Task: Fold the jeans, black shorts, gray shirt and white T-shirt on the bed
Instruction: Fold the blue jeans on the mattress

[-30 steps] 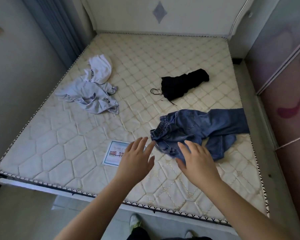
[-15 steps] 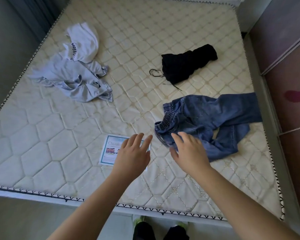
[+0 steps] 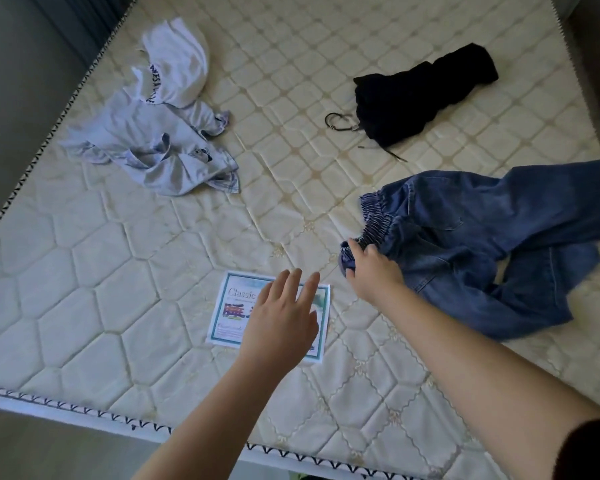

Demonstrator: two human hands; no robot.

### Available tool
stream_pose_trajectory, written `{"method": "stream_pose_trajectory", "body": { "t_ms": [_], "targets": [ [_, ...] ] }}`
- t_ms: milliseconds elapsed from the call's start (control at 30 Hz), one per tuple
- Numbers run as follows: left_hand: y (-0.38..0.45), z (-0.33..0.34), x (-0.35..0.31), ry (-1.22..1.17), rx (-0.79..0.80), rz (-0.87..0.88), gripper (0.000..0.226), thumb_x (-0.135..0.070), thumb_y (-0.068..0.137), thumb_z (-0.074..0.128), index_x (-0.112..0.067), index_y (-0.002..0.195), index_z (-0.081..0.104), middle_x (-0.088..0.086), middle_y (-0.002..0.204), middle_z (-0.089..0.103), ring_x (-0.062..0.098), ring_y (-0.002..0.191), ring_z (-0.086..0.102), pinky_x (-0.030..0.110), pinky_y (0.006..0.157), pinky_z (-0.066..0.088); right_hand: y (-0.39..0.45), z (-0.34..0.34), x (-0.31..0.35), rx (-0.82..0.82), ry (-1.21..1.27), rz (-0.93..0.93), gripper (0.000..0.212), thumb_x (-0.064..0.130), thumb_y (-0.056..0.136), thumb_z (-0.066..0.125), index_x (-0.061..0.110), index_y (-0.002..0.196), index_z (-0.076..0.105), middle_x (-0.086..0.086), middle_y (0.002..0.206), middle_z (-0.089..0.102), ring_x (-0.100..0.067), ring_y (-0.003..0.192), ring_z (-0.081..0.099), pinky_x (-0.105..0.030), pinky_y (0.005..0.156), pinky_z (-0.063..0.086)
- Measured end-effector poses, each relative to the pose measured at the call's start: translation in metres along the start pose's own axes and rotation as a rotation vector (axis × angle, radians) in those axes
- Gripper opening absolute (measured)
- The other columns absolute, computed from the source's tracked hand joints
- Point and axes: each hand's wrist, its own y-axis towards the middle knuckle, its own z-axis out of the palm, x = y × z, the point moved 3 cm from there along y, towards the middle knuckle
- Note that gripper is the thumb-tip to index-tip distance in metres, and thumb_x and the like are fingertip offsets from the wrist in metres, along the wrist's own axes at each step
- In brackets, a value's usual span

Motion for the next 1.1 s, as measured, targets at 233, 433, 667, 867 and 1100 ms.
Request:
{"method": "stream_pose_trajectory", "body": {
  "t_ms": [233,433,667,867,1100],
  "targets": [
    [-0.009,0.009,0.009,-0.022,0.014,-0.047,0.062,-0.037,0.096,0.050,-0.022,0.152,0.029,0.006,0.154,0.035,0.025,0.144,0.030,0.039,0.114,0.027,0.039,0.029,-0.009,0.204,0.015,0.090,0.049,0.037,0.099,0.042,0.021,0.144,0.031,-0.018,0.142,0.040,-0.038,0.126,0.047,-0.045,0.098,0.041],
    [-0.019,0.003,0.000,0.005,0.024,-0.052,0.059,-0.031,0.086,0.069,-0.014,0.140,0.051,0.011,0.138,0.055,0.030,0.129,0.052,0.044,0.103,0.043,0.025,0.025,-0.029,0.076,0.019,0.125,0.067,0.061,0.085,0.060,0.016,0.133,0.047,-0.011,0.130,0.053,-0.030,0.116,0.056,-0.037,0.088,0.047],
    [-0.004,-0.009,-0.038,0.011,0.003,0.078,0.052,-0.028,0.085,0.067,-0.013,0.134,0.056,0.011,0.130,0.060,0.031,0.121,0.056,0.043,0.096,0.047,-0.039,-0.018,-0.084,-0.226,0.142,0.088,0.027,0.033,0.095,0.055,0.007,0.105,0.055,-0.014,0.106,0.056,-0.037,0.095,0.060,-0.037,0.071,0.043],
    [0.003,-0.021,-0.098,-0.033,0.010,0.156,0.051,-0.034,0.092,0.053,-0.018,0.141,0.046,0.003,0.137,0.051,0.025,0.128,0.047,0.039,0.103,0.038,-0.115,-0.089,-0.136,-0.283,0.184,-0.025,0.017,0.012,0.087,0.062,0.015,0.088,0.045,-0.005,0.089,0.051,-0.033,0.082,0.057,-0.034,0.061,0.037],
    [0.000,-0.046,-0.160,-0.094,0.027,0.195,0.051,-0.036,0.097,0.044,-0.022,0.145,0.036,-0.002,0.144,0.043,0.020,0.132,0.040,0.037,0.106,0.033,-0.224,-0.194,-0.169,-0.321,0.224,-0.197,0.021,0.012,0.088,0.064,0.018,0.085,0.044,0.004,0.083,0.050,-0.022,0.074,0.050,-0.039,0.065,0.042]
  ]
}}
